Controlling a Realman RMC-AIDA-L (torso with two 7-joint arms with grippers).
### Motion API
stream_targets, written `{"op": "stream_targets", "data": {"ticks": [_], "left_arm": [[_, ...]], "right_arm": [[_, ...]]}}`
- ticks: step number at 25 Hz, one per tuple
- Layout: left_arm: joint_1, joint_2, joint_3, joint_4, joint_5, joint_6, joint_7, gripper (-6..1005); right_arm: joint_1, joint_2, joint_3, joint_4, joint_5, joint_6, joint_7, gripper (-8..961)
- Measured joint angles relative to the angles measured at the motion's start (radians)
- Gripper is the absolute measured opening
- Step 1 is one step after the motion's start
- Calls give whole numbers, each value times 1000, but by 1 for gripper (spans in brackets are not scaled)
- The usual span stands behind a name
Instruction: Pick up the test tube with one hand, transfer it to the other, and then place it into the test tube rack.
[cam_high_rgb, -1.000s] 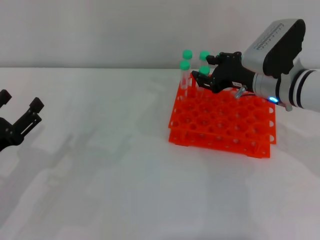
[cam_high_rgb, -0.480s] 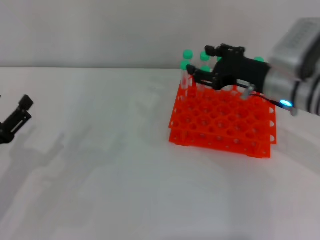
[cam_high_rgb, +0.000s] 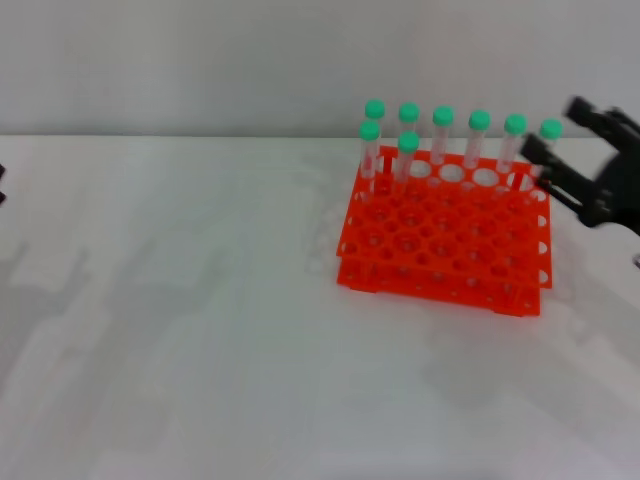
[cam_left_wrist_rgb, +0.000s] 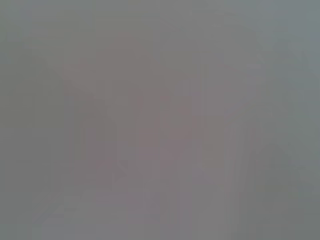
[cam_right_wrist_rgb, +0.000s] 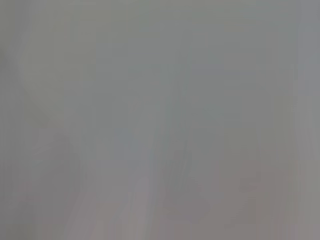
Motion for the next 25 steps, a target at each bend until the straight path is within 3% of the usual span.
{"op": "stream_targets", "data": {"ticks": [5,12,25], "left_arm": [[-28,0,0,-44,-71,-1,41,892],[-46,-2,0,-69,-112,7,67,893],[-82,-5,2,-202,-202,53,177,892]], "right_arm": [[-12,-2,0,191,131,-153,-134,692],[-13,3,1,358,247,-249,-268,692],[-66,-6,18,419,327,-321,-314,692]]}}
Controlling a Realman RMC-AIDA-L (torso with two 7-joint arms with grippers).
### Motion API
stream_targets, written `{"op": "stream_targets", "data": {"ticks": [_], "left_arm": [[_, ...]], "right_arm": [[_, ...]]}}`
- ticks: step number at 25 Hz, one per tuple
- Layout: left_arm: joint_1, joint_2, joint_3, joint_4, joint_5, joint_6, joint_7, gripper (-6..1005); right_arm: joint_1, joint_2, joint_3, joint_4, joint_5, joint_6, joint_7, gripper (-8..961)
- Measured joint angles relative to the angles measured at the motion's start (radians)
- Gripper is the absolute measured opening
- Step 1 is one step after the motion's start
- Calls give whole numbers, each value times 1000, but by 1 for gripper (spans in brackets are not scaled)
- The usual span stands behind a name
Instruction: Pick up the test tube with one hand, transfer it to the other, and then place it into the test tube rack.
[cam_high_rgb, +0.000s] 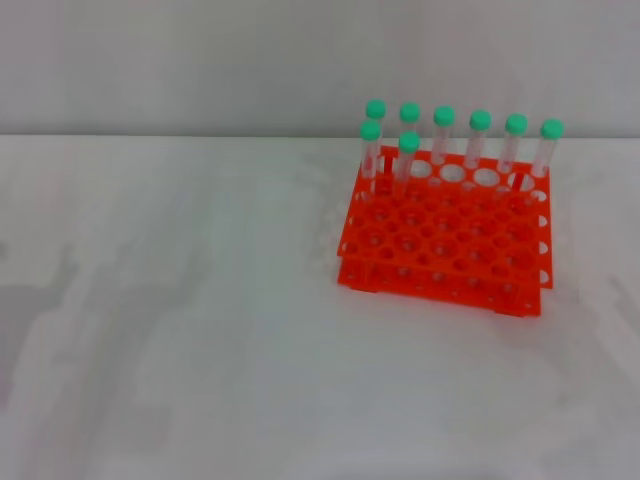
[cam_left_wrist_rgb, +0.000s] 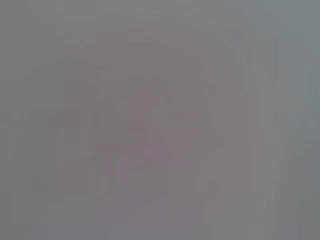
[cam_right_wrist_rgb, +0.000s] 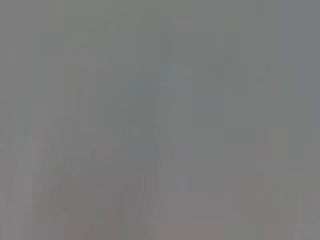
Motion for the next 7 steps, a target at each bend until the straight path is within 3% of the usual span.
{"op": "stream_targets", "data": {"ticks": [7], "left_arm": [[-40,-2,-1,-85,1,9,58,892]], "right_arm": [[-28,-9,7,0,-8,-22,-4,692]]}}
